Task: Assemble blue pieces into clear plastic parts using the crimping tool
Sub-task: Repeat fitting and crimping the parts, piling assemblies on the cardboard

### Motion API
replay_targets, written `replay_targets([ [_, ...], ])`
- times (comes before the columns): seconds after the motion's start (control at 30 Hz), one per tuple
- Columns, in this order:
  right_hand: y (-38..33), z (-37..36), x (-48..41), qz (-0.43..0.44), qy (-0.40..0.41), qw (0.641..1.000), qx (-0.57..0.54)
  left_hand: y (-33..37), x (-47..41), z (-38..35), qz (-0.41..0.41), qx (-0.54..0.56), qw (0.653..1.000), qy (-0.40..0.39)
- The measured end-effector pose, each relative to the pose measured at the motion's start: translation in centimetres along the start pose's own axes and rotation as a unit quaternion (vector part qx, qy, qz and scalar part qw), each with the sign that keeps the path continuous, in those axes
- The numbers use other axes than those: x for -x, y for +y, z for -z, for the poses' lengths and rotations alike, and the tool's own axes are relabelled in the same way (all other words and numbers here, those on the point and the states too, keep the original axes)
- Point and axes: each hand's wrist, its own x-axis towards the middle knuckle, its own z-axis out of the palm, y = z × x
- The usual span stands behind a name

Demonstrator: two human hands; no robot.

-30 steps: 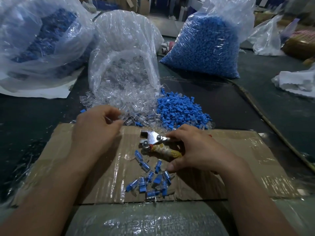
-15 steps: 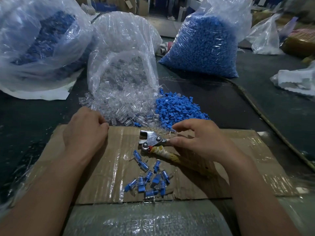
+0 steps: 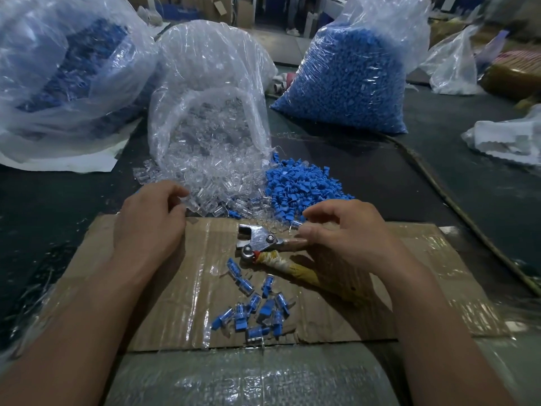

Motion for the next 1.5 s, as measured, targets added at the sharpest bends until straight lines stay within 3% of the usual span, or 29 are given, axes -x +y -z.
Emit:
replay_targets([
  [0.3,1.1,0.4,-0.3,-0.053,0.105,0.993,-0.020,1.2,0.9,0.1,-0.051,0.091,0.995,-0.001],
  [0.53,1.6,-0.4,-0.8,-0.078,0.098,0.992,-0.001,1.9,1.8,-0.1,-0.114,0.104,0.987,-0.051],
  [0.7,1.3,-1.4,-1.5,-0.060,0.068,0.996,0.010,2.1,1.9,-0.4,-0.088,0.142,0.982,-0.085],
  [0.9,0.6,-2.4,-2.3,-0.047,0.032,0.996,0.070,1.8,1.7,-0.7,-0.096,0.076,0.984,-0.127],
  [1.1,0.9,-2.8,-2.4,-0.024,0.057,0.994,0.093,1.8,1.9,-0.5,-0.062,0.105,0.985,-0.119],
  [1.4,0.8,-2.5,-2.0,-0.001,0.064,0.994,0.086,2.5,2.4,0.0,0.006,0.276,0.952,-0.135],
  [1.5,0.3,-1.7,-1.5,-0.002,0.129,0.991,-0.037,2.8,2.7,0.2,0.014,0.325,0.935,-0.143],
])
